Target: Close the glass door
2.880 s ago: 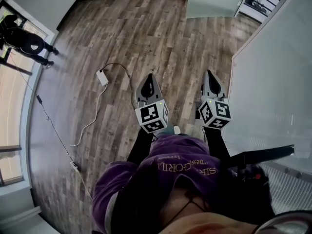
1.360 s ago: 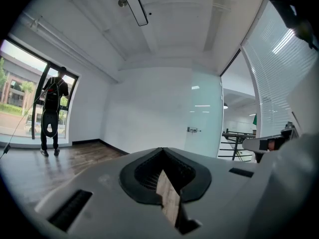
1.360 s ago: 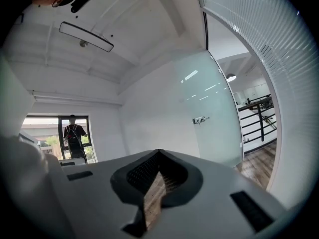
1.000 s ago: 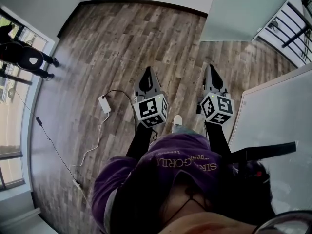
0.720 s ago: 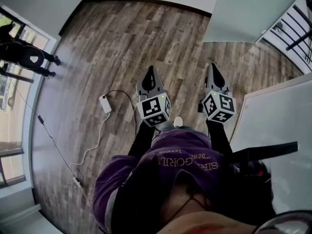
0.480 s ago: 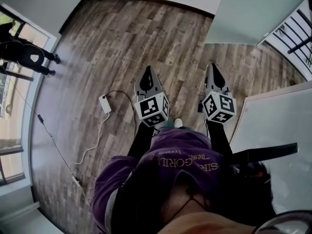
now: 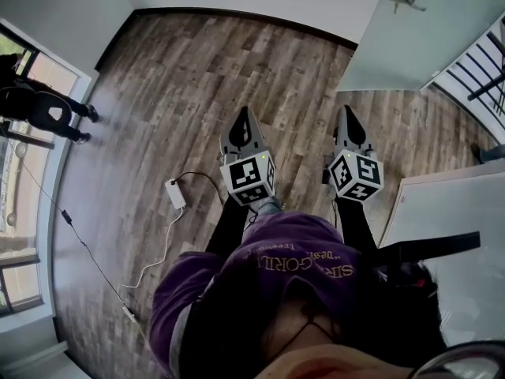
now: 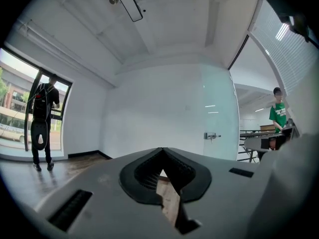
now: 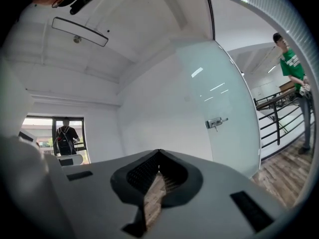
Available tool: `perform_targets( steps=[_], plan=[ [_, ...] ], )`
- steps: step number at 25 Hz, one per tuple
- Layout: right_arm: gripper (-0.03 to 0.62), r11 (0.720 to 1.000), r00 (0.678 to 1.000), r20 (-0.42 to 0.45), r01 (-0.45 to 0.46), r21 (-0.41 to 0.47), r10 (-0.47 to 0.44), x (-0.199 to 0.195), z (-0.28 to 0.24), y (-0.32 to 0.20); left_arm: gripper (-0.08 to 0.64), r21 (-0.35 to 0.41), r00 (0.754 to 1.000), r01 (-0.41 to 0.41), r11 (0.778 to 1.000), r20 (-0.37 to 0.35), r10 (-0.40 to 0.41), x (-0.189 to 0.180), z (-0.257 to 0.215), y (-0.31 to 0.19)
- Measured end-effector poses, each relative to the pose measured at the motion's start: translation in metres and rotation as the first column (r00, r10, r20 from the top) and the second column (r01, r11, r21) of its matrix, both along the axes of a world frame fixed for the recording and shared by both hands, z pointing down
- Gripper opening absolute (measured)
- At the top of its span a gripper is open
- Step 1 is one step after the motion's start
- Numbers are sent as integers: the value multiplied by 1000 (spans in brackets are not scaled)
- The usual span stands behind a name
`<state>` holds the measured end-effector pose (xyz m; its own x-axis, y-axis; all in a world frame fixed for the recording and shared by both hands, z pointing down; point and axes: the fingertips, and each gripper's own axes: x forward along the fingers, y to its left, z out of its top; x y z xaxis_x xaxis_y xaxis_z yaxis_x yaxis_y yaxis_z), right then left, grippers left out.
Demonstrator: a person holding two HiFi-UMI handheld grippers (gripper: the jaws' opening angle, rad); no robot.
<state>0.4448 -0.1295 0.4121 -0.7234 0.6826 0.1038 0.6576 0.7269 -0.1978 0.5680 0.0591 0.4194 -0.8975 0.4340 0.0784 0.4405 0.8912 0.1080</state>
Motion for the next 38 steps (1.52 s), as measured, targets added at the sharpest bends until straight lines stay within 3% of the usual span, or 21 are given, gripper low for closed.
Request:
perform_targets(
  steps=[6,10,15,17,25,30,38],
  plan=[
    [-14,1000,1000,5,1,-2,-1,-35,1,58,2,20,1000,-26,999,-4,26,-37,4,55],
    [-14,1000,1000,7,-3,6,3,-53,5,91,2,-34,999,-47,998,-11,47,-58,5,84],
    [-14,999,999,-26,-21,30,22,-64,22,111,2,107,997,-75,991,-15,77,-78,30,101],
    [-14,999,999,-34,-33,39,34,-76,26,111,1,127,997,-73,989,-28,77,-91,37,105],
    [-14,999,999,-44,-30,43,32,-155,32,140,1,119,998,-49,992,-39,54,-157,41,142],
    [-14,1000,1000,-15,-6,30,6,-217,14,167,1,84,1000,-26,996,-4,27,-216,18,166],
    [-14,999,1000,-20,3,35,-2,-289,12,179,2,90,1000,-3,996,-4,4,-286,17,176]
  ],
)
